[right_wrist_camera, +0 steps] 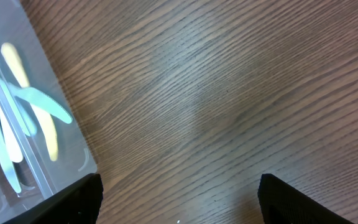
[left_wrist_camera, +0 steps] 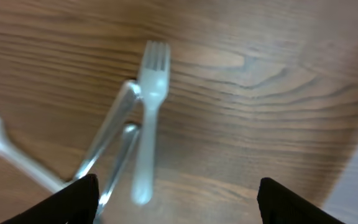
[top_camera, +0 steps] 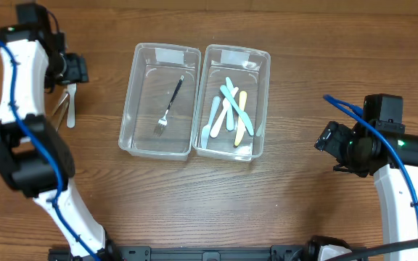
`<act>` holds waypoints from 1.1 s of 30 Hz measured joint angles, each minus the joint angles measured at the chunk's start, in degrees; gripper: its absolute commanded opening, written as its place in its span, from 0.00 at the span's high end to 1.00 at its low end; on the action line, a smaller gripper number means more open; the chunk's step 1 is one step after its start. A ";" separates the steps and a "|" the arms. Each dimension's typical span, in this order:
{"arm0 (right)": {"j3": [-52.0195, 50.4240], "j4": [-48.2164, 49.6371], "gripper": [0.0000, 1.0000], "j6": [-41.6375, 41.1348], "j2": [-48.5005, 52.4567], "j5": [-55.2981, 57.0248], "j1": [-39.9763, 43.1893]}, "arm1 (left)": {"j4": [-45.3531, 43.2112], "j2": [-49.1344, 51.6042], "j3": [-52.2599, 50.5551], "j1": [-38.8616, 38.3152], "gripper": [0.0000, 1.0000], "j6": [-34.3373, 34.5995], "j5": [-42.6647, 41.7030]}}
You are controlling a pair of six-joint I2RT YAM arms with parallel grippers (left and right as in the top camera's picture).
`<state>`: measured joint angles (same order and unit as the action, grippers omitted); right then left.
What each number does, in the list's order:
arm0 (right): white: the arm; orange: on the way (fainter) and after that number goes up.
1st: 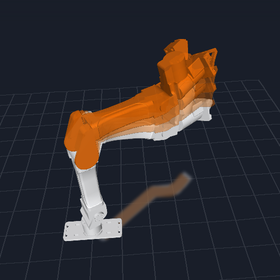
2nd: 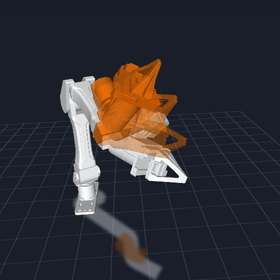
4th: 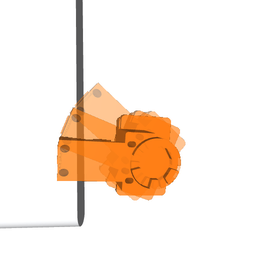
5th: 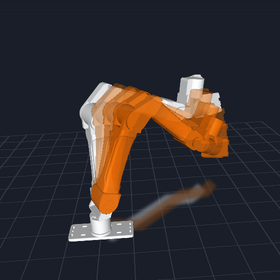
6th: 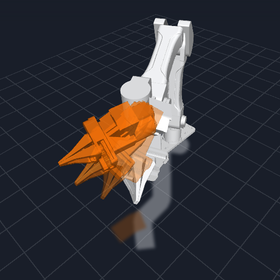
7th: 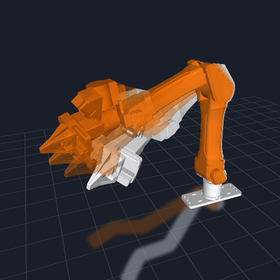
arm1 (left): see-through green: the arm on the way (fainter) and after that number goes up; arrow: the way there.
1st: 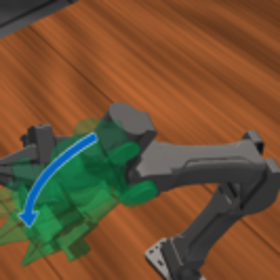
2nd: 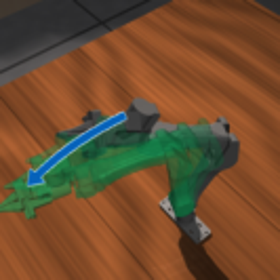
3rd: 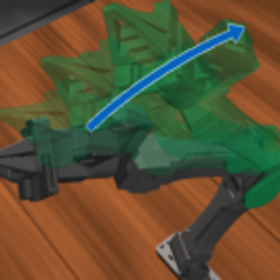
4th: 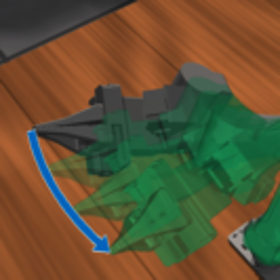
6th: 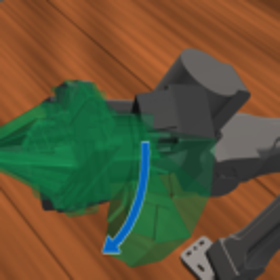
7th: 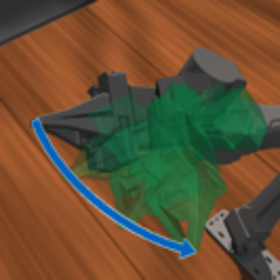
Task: Pack container
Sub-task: 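Return the left gripper to the forks and grasp a white plastic fork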
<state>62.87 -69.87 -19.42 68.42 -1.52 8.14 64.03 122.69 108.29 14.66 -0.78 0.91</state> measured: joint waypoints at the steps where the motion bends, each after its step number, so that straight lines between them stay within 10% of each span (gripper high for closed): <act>1: 0.00 0.04 0.18 -0.02 0.00 0.00 0.02 | -0.55 1.51 -0.04 0.00 0.18 -0.50 -0.33; 33: 0.00 -0.02 0.18 1.22 0.00 0.00 0.02 | -11.08 10.84 -0.26 1.20 0.17 -2.62 -2.19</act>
<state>62.87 -69.89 -18.20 68.42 -1.52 8.16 52.95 133.53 108.03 15.86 -3.40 -1.28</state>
